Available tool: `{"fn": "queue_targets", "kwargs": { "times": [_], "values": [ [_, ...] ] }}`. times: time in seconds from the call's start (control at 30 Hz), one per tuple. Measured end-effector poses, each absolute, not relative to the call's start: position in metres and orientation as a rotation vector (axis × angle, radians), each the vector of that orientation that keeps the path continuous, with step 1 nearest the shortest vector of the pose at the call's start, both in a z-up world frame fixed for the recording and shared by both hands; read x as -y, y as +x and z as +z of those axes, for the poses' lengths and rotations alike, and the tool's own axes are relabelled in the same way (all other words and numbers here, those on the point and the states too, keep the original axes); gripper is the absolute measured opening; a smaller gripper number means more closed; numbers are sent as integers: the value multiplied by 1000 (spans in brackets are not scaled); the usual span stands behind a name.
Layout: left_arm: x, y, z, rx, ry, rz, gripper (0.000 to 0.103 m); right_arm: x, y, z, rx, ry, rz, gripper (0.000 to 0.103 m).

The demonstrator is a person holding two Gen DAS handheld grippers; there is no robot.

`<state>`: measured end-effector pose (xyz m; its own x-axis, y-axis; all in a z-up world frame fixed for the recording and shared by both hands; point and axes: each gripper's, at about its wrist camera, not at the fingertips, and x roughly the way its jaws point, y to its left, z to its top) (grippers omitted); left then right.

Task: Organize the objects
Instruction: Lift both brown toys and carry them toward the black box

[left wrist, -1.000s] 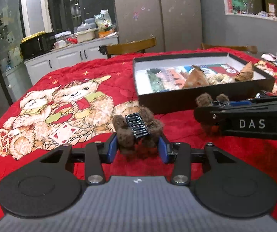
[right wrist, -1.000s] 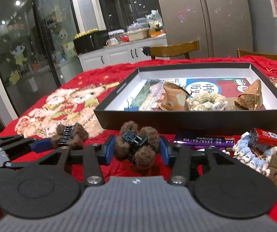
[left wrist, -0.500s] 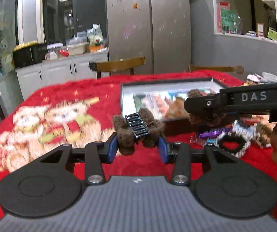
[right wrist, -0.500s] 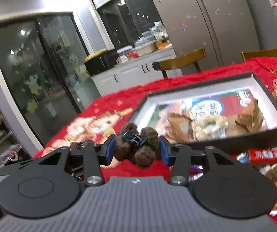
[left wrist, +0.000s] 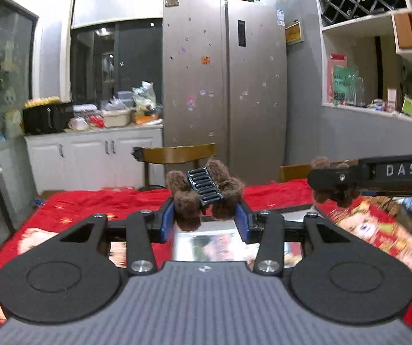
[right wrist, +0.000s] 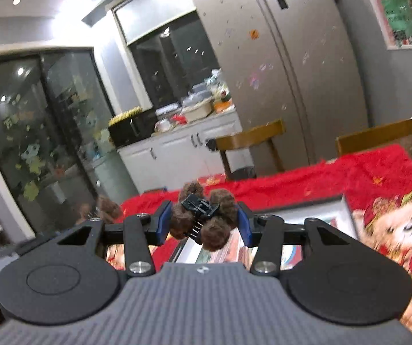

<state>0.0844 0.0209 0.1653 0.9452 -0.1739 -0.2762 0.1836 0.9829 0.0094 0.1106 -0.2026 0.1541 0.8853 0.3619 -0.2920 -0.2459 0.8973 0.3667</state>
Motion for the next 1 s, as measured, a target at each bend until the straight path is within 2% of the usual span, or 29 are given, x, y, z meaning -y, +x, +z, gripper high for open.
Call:
{"fn": "queue_targets", "kwargs": {
  "times": [0.27,0.5,0.67,1.0],
  "values": [
    [33,127,184,-287,4,-262,49,235,141,161,-366,380,252,51],
    [79,164,190,-337,-78,-302,48,268,169,142,-351,516,215,51],
    [97,191,169,-366,-54,-334,48,280,190,125,-408,498,166,51],
    [111,248,103,-587,-55,-361,47,285,224,75,-523,439,99,51]
  ]
}}
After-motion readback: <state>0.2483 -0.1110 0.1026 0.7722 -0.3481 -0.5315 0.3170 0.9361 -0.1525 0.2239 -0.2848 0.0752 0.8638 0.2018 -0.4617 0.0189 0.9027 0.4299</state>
